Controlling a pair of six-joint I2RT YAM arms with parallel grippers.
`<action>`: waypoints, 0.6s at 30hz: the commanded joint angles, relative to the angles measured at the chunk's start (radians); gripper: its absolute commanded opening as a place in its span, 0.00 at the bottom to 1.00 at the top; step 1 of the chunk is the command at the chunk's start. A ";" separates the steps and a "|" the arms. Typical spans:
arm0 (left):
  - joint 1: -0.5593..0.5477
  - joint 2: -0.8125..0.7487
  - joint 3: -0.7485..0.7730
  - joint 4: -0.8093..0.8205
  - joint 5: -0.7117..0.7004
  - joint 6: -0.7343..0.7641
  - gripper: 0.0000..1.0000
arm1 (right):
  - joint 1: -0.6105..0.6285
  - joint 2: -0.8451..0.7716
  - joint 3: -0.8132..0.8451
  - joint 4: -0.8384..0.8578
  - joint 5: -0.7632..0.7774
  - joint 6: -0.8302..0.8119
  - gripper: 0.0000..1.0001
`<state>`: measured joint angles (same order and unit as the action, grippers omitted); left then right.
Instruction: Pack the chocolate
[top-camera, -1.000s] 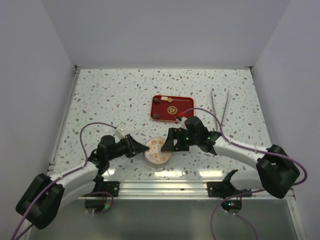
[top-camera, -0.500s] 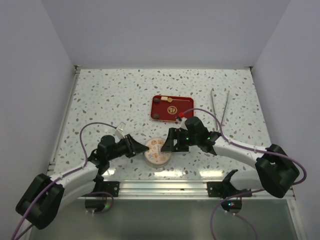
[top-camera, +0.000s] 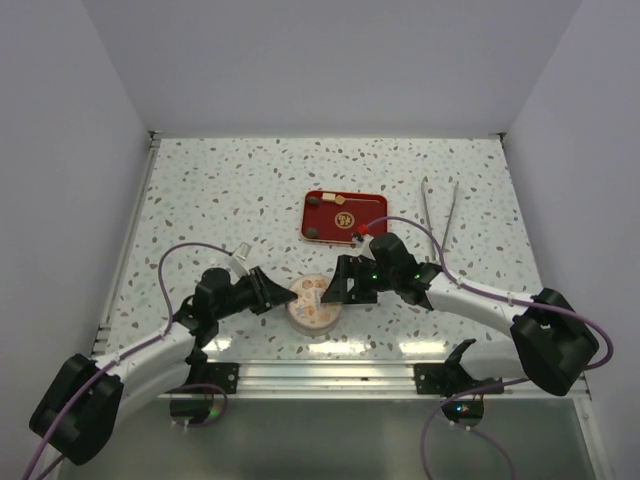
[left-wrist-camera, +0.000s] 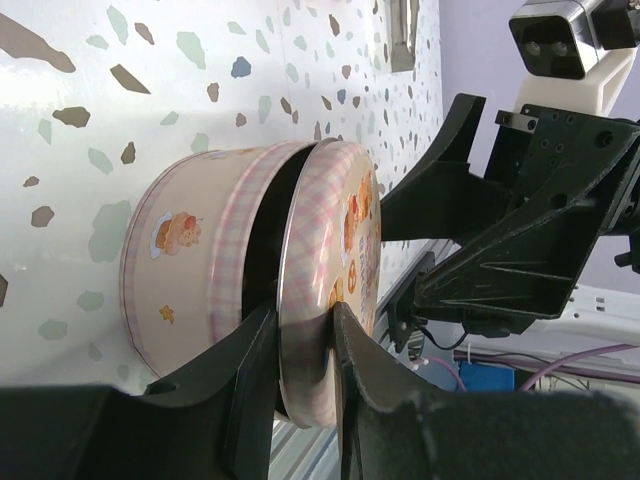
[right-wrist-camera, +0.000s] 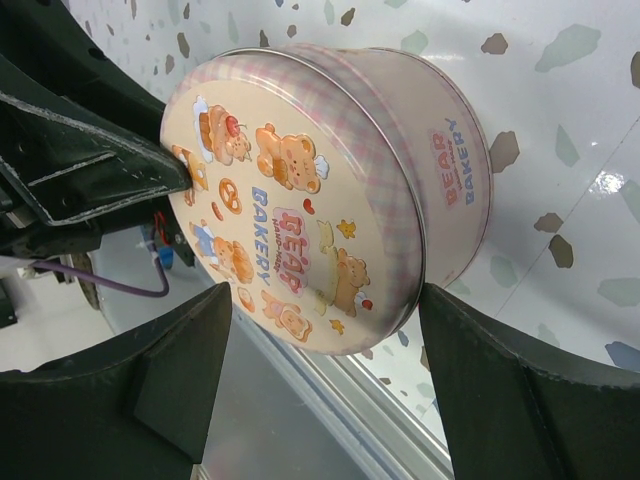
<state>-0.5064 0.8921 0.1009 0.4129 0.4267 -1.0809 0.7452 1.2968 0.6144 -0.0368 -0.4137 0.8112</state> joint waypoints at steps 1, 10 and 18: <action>0.003 -0.002 0.036 -0.069 -0.066 0.058 0.22 | 0.006 -0.024 0.058 0.044 -0.056 0.022 0.78; 0.003 -0.016 0.054 -0.112 -0.085 0.079 0.27 | 0.006 -0.036 0.071 0.040 -0.051 0.020 0.78; 0.003 -0.045 0.083 -0.195 -0.121 0.122 0.45 | 0.005 -0.040 0.077 0.021 -0.051 0.019 0.78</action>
<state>-0.5064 0.8532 0.1555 0.2882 0.3630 -1.0149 0.7460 1.2888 0.6422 -0.0444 -0.4282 0.8146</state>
